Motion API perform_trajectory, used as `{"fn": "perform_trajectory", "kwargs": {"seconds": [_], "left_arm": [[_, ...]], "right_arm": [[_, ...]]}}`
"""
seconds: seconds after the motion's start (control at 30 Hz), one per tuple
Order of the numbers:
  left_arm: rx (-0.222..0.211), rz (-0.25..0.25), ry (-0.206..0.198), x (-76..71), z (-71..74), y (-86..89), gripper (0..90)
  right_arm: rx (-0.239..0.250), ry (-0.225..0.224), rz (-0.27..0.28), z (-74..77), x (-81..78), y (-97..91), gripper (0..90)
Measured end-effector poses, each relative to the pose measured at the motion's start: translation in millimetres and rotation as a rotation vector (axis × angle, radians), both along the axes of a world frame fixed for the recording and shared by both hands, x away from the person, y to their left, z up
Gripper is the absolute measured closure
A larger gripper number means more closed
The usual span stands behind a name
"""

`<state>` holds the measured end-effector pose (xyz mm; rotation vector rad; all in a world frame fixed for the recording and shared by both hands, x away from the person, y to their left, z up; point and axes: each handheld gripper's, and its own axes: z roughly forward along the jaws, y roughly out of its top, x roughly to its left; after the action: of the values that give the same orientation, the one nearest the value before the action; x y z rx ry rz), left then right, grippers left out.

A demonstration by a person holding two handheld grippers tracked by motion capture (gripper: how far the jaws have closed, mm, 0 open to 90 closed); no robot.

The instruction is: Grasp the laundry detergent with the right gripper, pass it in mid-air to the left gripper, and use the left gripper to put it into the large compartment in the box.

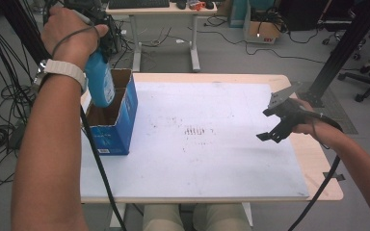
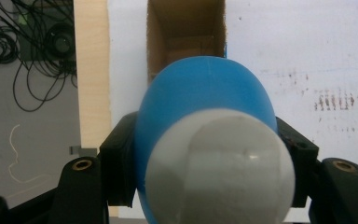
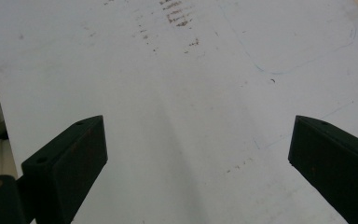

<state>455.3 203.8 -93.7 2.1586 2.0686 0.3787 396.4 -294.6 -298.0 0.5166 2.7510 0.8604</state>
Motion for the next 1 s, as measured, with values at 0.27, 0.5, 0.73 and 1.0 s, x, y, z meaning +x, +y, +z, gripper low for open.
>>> {"fn": "perform_trajectory", "kwargs": {"seconds": [0.27,0.5,0.73,1.0], "left_arm": [[-0.013,0.011,-0.003,0.8,-18.9,5.0,37.6],[-0.021,0.004,0.016,1.6,-39.4,7.4,37.5],[-0.029,0.005,0.021,2.6,-63.2,11.1,37.5],[-0.036,-0.004,0.015,3.4,-88.3,13.0,37.5]], "right_arm": [[0.015,0.007,-0.014,-4.2,-0.1,0.1,4.5],[0.018,0.007,-0.014,-5.0,-0.5,1.6,4.5],[0.015,0.005,-0.014,-6.2,-0.9,-0.9,4.6],[0.020,0.012,-0.028,-7.8,-1.8,-1.0,4.6]]}}
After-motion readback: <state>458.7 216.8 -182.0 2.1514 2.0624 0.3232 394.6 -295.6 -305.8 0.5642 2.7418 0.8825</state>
